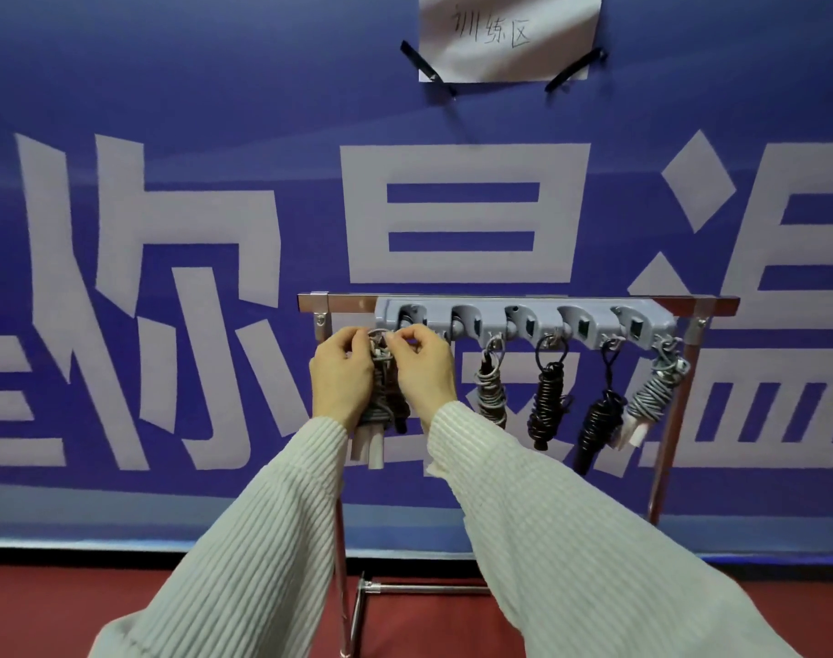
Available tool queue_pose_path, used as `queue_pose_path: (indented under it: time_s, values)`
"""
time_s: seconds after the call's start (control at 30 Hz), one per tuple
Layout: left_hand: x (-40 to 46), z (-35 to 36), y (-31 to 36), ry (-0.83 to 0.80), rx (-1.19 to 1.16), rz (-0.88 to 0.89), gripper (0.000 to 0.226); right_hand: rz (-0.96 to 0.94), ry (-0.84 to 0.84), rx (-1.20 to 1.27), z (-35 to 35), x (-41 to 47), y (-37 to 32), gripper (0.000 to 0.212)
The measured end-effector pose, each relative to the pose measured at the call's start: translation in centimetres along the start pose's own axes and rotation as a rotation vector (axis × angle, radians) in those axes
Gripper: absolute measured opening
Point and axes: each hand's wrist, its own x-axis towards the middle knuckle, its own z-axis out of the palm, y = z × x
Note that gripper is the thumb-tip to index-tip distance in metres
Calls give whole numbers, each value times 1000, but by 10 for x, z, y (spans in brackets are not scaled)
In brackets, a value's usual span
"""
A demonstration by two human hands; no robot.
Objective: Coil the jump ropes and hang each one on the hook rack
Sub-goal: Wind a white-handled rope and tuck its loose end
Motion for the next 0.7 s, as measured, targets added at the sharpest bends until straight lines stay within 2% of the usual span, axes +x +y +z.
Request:
queue_pose_path:
  time_s: [0.1, 0.33, 0.53, 0.7]
  values:
    - [11, 2, 1, -29, 16, 21, 14, 40, 27, 0, 4, 9, 0, 15]
    - [17, 10, -14, -66, 9, 42, 15, 142, 54, 74, 9, 18, 12, 11]
    - [3, 28, -41, 7, -94, 9, 15, -43, 115, -64, 15, 7, 30, 4]
    - [-9, 41, -40, 27, -214, -73, 16, -97, 113, -101, 13, -3, 38, 14]
